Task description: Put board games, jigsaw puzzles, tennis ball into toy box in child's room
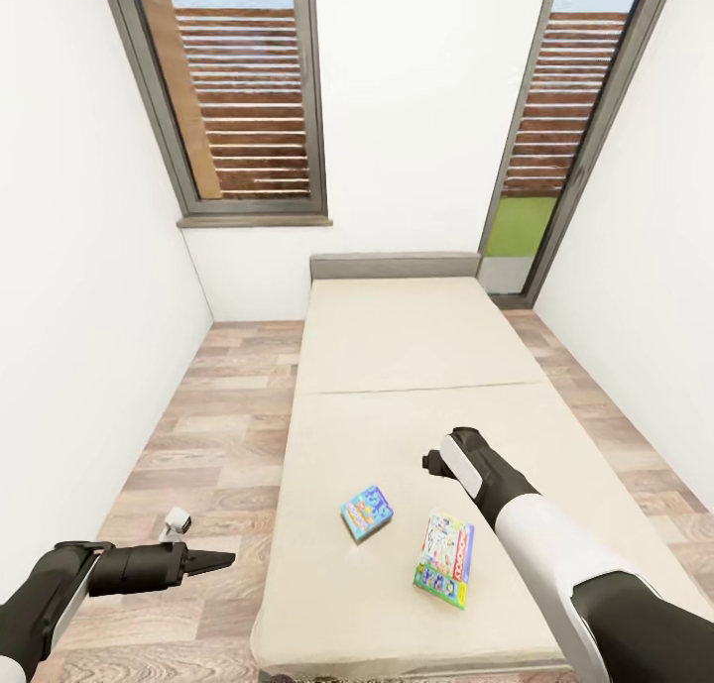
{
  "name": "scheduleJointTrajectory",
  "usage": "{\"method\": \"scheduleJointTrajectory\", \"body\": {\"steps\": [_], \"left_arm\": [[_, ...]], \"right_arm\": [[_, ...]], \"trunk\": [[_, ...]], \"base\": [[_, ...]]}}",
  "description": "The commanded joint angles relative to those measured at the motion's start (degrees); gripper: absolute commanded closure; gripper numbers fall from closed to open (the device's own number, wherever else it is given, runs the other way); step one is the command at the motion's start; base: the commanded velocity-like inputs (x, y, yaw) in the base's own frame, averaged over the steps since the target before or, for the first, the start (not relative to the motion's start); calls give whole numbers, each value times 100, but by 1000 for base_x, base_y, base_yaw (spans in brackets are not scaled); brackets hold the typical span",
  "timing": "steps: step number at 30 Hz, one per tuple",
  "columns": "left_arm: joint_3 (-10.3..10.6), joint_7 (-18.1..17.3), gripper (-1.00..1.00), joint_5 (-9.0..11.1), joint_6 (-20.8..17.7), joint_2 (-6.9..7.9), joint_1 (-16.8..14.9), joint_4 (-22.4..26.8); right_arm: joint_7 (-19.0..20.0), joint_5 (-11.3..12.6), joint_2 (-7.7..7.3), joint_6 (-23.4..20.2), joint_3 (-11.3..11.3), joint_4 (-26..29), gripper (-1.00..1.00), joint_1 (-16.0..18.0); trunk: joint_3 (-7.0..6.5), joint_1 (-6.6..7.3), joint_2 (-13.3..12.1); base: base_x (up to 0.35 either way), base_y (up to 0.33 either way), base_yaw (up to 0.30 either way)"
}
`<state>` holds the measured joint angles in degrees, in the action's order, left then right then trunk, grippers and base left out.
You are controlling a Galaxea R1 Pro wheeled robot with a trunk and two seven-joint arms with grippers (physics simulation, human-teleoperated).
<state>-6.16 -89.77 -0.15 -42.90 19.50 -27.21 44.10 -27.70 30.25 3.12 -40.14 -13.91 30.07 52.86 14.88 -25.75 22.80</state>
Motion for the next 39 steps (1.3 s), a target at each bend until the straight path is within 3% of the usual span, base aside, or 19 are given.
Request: {"method": "scheduleJointTrajectory", "body": {"steps": [1,12,24,39], "left_arm": [[1,-23,-100,-2,-61,1,-3,2],[1,-23,-100,-2,-61,1,-3,2],[-1,-23,-100,-3,-61,3,-5,2],[5,-23,-100,-7,-61,-11,-3,-30]], "right_arm": [[-53,60,-4,-16,-33,10,-100,5],[44,61,-4,-20,-44,16,-100,5],[129,60,-4,-27,-322,59,-100,5],[142,60,-53,-32,-350,63,-100,5]], "trunk": [[21,-3,12],[124,-3,12],[236,-3,12],[377,-3,12]], "base": [[0,0,0],[0,0,0],[0,0,0],[0,0,0]]}}
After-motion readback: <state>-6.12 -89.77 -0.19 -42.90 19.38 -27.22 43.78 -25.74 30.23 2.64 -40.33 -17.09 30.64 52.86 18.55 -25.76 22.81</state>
